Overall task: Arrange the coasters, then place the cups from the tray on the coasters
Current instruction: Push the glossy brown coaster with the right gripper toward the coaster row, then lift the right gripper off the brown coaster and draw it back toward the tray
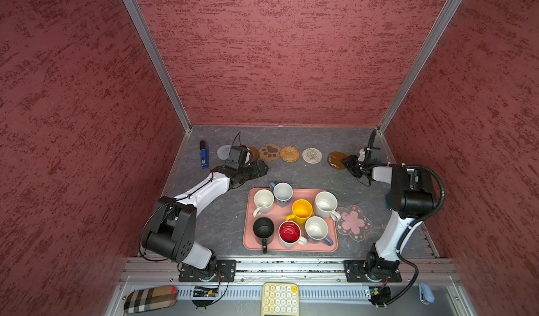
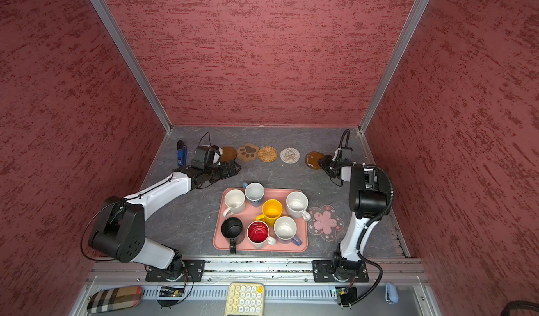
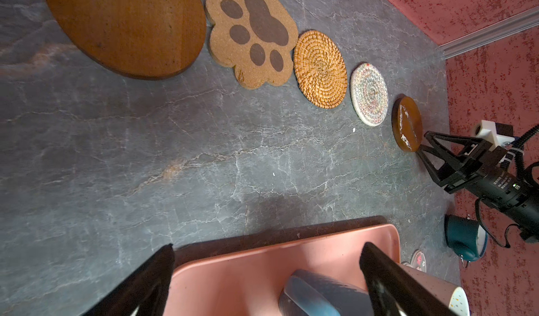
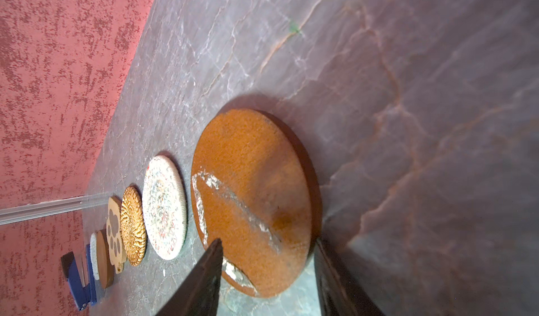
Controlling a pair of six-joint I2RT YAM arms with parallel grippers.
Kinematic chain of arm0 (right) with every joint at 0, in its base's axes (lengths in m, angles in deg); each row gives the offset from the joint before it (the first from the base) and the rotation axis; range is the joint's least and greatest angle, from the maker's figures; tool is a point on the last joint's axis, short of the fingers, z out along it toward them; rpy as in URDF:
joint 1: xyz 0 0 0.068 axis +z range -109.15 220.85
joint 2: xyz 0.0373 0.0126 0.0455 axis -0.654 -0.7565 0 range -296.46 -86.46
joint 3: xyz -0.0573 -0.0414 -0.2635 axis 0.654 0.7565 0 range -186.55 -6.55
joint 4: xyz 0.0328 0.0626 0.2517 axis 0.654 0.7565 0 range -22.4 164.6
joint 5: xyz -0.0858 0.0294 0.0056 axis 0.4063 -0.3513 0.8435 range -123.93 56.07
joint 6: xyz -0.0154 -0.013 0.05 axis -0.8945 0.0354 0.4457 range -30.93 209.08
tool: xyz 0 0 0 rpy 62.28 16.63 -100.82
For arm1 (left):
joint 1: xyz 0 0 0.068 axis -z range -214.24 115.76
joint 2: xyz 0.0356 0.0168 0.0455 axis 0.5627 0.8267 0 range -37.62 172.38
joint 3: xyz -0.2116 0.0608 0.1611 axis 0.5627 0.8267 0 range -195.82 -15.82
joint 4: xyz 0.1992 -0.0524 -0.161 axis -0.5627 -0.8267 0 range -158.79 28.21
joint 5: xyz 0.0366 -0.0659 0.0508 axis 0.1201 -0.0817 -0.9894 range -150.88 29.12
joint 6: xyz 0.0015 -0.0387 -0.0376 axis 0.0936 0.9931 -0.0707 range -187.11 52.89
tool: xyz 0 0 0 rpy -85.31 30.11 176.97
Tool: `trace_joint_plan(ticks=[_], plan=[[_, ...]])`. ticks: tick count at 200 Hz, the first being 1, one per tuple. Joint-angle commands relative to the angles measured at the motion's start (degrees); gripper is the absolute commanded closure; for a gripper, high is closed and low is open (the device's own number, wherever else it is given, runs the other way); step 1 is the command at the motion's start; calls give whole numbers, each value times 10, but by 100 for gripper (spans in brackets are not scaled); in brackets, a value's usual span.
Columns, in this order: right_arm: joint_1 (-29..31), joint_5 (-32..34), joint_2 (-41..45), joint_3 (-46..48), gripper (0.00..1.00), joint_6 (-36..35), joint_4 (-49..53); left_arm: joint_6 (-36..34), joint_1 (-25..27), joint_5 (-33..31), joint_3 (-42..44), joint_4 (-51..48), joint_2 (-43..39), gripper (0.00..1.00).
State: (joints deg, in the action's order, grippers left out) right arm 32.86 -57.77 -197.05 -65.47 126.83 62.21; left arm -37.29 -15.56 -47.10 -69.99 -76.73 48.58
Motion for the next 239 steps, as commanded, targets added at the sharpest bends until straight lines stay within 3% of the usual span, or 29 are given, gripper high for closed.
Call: trace_joint_plan(ticks=[1,69,183,239], plan=[[7,5,-24,-9,48,13,16,0,-7,9,5,12,-6,0],[8,6,-34,-32,46,13,26,1,-11,12,6,15,-2,0],[15,4,28,55,46,-8,18,2,-11,13,8,15,-9,0],[42,2,-9,26,46,9,6,2,-12,13,8,15,-3,0]])
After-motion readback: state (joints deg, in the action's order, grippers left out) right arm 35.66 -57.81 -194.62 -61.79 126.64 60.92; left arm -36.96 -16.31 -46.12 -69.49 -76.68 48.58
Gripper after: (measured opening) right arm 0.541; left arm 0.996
